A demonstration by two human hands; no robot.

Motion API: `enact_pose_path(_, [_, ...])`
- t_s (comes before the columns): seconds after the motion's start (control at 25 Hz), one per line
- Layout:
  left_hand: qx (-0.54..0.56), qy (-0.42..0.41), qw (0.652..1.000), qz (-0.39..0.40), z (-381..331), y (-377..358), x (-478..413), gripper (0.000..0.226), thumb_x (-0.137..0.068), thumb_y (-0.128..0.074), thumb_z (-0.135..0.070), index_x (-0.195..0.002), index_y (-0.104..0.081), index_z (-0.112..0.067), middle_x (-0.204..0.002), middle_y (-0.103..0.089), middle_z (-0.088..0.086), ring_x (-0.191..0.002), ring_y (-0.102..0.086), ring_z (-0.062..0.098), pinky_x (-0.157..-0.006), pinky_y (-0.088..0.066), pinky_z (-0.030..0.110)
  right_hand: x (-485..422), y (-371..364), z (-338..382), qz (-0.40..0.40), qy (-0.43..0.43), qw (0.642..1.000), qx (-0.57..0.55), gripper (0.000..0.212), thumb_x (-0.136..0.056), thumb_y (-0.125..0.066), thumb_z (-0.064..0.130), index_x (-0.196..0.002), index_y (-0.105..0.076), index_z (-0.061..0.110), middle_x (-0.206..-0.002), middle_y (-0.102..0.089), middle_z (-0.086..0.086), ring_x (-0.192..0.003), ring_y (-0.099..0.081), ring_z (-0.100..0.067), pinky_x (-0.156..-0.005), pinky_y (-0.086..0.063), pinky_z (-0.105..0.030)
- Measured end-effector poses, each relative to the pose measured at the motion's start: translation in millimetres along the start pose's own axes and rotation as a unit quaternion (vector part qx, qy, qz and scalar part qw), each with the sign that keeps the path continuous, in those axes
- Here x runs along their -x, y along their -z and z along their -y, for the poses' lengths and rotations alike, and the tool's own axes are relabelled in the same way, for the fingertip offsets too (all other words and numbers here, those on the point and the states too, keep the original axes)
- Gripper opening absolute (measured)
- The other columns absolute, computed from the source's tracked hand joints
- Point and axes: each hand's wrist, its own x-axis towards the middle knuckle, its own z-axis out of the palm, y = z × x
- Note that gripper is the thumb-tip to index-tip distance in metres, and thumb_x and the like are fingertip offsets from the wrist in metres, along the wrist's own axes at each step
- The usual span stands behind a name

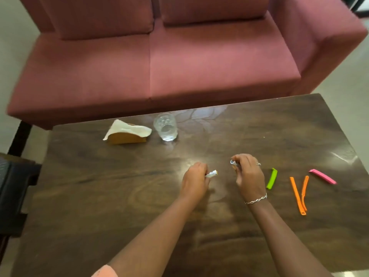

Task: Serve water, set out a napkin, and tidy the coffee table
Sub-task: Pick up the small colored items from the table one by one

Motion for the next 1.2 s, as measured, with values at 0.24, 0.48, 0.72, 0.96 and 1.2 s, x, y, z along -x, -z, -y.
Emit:
enact_pose_path(0.24, [-0.002, 0.034, 0.998, -0.056, 103, 101, 85, 0.011, -0.086, -0.059, -0.015, -0.093, -0.059, -0.006, -0.103, -0.061, 0.009, -0.097, -0.056, 0.027, -0.074, -0.038, 0.032, 42, -28, 150, 0.009, 0.069, 0.997, -0.045, 0.017, -0.078, -0.045, 0.008, -0.081, -0.061, 0.004, -0.08, -0.063, -0.011, -0.07, -0.058, -0.034, -0.067, -0.035, -0.026])
enact_pose_path(0.48, [0.006, 0.044, 0.989, -0.139, 197, 203, 171, 0.005, -0.084, -0.059, -0.009, -0.087, -0.059, -0.005, -0.091, -0.058, 0.009, -0.089, -0.056, 0.027, -0.067, -0.035, 0.032, 73, -48, 287, 0.03, 0.143, 0.988, -0.047, 0.018, -0.068, -0.063, -0.012, -0.08, -0.061, 0.002, -0.079, -0.063, -0.013, -0.069, -0.058, -0.035, -0.066, -0.035, -0.024])
enact_pose_path(0.72, [0.012, 0.09, 0.976, -0.2, 278, 268, 233, 0.002, -0.082, -0.06, -0.007, -0.083, -0.059, -0.008, -0.084, -0.054, 0.004, -0.082, -0.055, 0.024, -0.064, -0.037, 0.032, 85, -76, 388, 0.051, 0.194, 0.977, -0.071, 0.022, -0.066, -0.071, -0.014, -0.081, -0.062, 0.0, -0.08, -0.063, -0.015, -0.071, -0.059, -0.034, -0.06, -0.048, -0.035])
enact_pose_path(0.96, [0.01, 0.139, 0.969, -0.206, 337, 297, 250, 0.009, -0.082, -0.06, -0.006, -0.09, -0.063, -0.009, -0.097, -0.062, 0.009, -0.089, -0.058, 0.027, -0.077, -0.045, 0.037, 90, -123, 437, 0.082, 0.235, 0.964, -0.089, 0.023, -0.064, -0.072, -0.014, -0.081, -0.063, -0.001, -0.079, -0.064, -0.015, -0.07, -0.06, -0.034, -0.06, -0.047, -0.032])
enact_pose_path(1.2, [-0.011, 0.168, 0.972, -0.167, 387, 321, 225, 0.013, -0.086, -0.058, -0.009, -0.098, -0.063, -0.008, -0.102, -0.062, 0.01, -0.095, -0.059, 0.029, -0.078, -0.044, 0.036, 76, -175, 469, 0.101, 0.219, 0.965, -0.101, 0.023, -0.064, -0.073, -0.013, -0.079, -0.064, 0.002, -0.077, -0.064, -0.012, -0.067, -0.059, -0.032, -0.06, -0.04, -0.025])
